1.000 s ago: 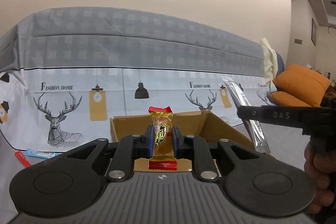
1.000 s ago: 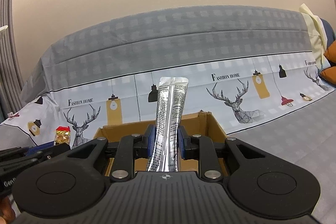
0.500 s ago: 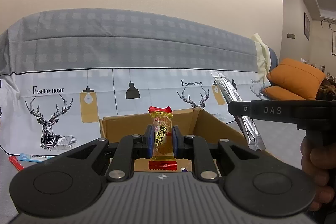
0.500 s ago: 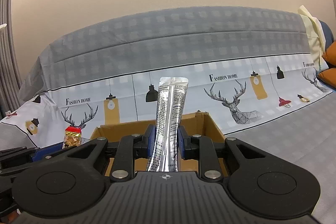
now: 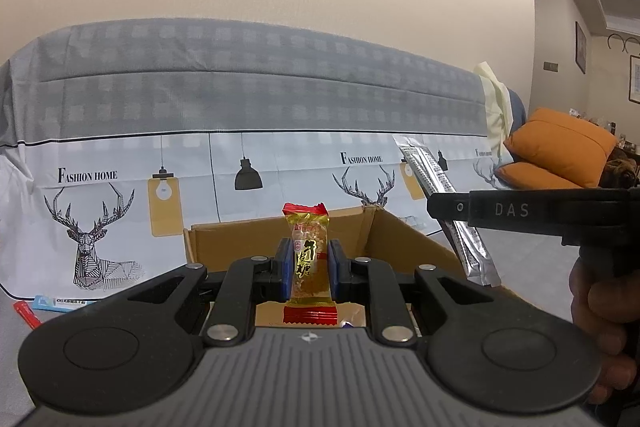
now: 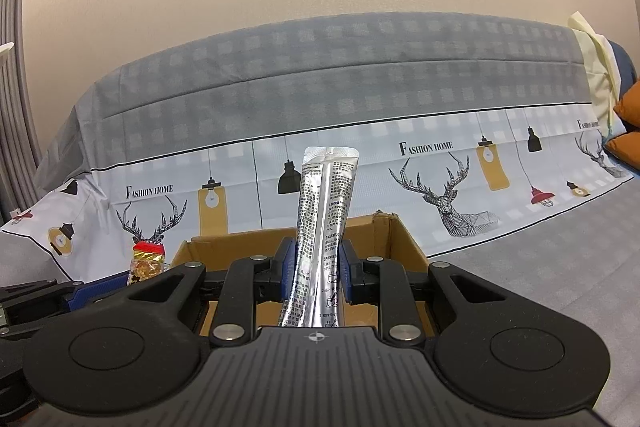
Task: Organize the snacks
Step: 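Hold the gold candy and silver packet above the box with both tools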
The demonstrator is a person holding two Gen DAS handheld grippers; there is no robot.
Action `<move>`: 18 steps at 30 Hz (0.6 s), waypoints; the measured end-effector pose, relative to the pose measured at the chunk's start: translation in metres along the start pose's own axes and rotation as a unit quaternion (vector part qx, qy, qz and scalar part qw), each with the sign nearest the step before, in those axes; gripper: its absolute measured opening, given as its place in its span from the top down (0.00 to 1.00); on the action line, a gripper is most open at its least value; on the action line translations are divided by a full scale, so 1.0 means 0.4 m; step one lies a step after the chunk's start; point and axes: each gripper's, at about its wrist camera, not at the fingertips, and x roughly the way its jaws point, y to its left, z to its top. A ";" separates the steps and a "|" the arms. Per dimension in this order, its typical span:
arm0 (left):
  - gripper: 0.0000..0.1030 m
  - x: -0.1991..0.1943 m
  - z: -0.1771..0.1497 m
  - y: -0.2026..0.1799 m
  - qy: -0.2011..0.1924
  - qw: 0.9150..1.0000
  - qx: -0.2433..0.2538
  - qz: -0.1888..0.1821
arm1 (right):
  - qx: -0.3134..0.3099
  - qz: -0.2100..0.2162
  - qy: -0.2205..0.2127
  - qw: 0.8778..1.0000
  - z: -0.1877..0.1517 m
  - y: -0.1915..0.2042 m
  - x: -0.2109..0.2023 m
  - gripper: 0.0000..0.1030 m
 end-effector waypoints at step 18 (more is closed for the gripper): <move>0.82 0.005 0.001 -0.006 -0.002 1.000 0.000 -0.005 | -0.002 -0.001 0.000 1.000 -0.001 0.003 0.000 0.76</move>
